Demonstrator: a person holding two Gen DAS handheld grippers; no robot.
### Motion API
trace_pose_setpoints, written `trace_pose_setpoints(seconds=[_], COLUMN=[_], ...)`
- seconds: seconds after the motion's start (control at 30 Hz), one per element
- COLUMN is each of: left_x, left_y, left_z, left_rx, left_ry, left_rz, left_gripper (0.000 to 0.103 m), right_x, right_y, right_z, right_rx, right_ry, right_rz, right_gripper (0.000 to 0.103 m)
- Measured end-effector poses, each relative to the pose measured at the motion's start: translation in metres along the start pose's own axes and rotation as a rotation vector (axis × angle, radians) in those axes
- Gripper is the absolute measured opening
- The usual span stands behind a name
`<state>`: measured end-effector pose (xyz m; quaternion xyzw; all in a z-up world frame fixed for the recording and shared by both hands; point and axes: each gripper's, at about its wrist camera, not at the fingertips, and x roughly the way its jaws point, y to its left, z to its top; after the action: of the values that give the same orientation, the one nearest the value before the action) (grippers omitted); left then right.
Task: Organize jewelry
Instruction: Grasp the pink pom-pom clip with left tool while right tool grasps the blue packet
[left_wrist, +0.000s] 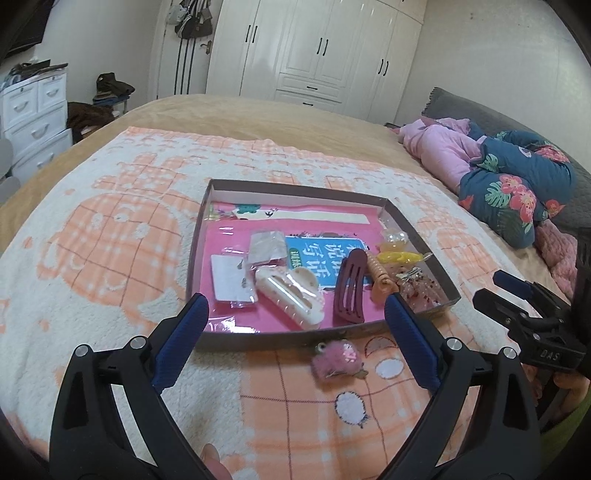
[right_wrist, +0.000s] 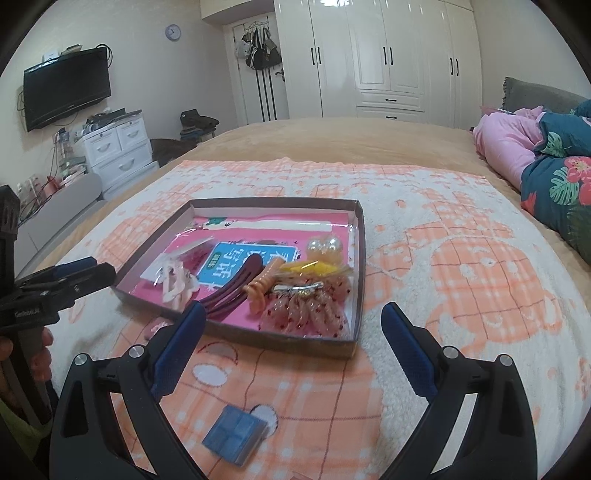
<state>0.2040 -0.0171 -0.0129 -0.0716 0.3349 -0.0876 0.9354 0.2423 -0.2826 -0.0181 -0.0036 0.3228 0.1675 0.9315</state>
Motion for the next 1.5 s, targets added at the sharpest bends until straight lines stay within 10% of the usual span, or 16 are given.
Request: trace_pose_setpoints(seconds=[0.9,1.2,1.37,1.5], left_x=[0.016,0.036,0.049,0.056], left_y=[-0.007,-0.014,-0.014,-0.014], left_z=[-0.036,-0.041,-0.043,-0.044], left_rx=[0.065,0.064,0.038,0.019], left_ry=[0.088,0.126,0.157,0.175], left_rz=[0.014,-0.025,-0.054,-0.067], left_gripper=[0.087,0.083,0.073,0.062], right_x=[-0.015,0.005,0.009,0.006], right_y=[0.031,0.035,0.037,0.039], right_z=[-0.071,-0.082,-0.084,-0.083], right_rx=[0.041,0.067,0.054,0.031], right_ry=[0.077,0.157,0.177,0.166], right_rz=[-0.087,-0.060,-0.043,-0.044], right_gripper=[0.092,0.066,0.031,0.031])
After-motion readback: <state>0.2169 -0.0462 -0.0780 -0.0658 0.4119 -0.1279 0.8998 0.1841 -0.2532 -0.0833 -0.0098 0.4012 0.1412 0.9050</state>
